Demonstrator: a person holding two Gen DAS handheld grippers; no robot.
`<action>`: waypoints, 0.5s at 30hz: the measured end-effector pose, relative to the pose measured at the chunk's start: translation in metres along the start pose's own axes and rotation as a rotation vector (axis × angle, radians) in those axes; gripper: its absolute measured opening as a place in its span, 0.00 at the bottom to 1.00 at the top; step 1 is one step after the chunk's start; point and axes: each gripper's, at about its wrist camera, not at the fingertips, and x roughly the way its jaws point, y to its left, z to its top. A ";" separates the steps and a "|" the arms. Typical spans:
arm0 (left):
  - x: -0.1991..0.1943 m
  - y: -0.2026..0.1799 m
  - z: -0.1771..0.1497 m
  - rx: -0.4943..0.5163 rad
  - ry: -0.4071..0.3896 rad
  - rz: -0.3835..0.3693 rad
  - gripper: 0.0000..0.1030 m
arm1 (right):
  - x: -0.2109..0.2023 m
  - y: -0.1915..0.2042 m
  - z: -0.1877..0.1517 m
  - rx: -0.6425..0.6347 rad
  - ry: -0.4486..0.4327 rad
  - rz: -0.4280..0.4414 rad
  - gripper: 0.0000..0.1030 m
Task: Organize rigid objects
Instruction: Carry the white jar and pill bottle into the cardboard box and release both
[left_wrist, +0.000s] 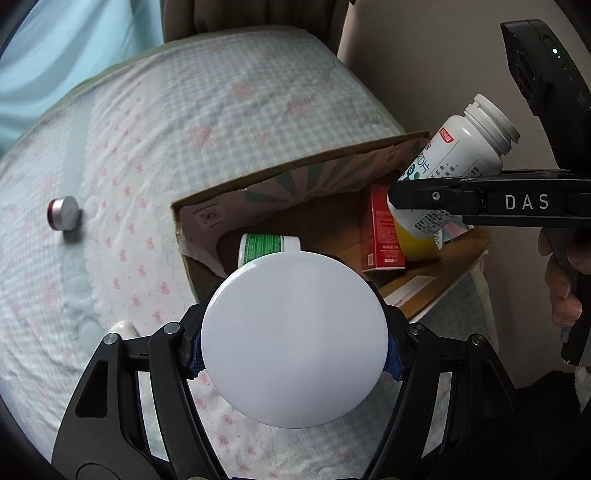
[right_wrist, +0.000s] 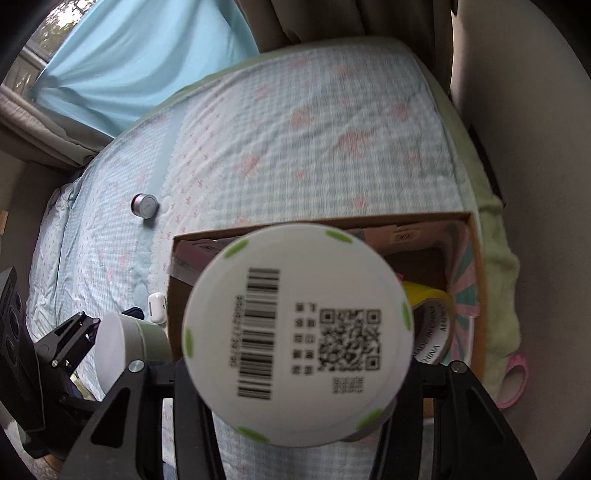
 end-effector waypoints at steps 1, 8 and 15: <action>0.008 -0.001 0.001 0.007 0.010 0.002 0.65 | 0.008 -0.002 0.001 0.006 0.007 0.001 0.44; 0.043 -0.003 -0.003 0.047 0.063 0.006 0.65 | 0.051 -0.014 0.008 0.072 0.056 0.027 0.44; 0.057 -0.005 -0.007 0.104 0.087 -0.016 0.65 | 0.071 -0.015 0.011 0.103 0.104 0.046 0.45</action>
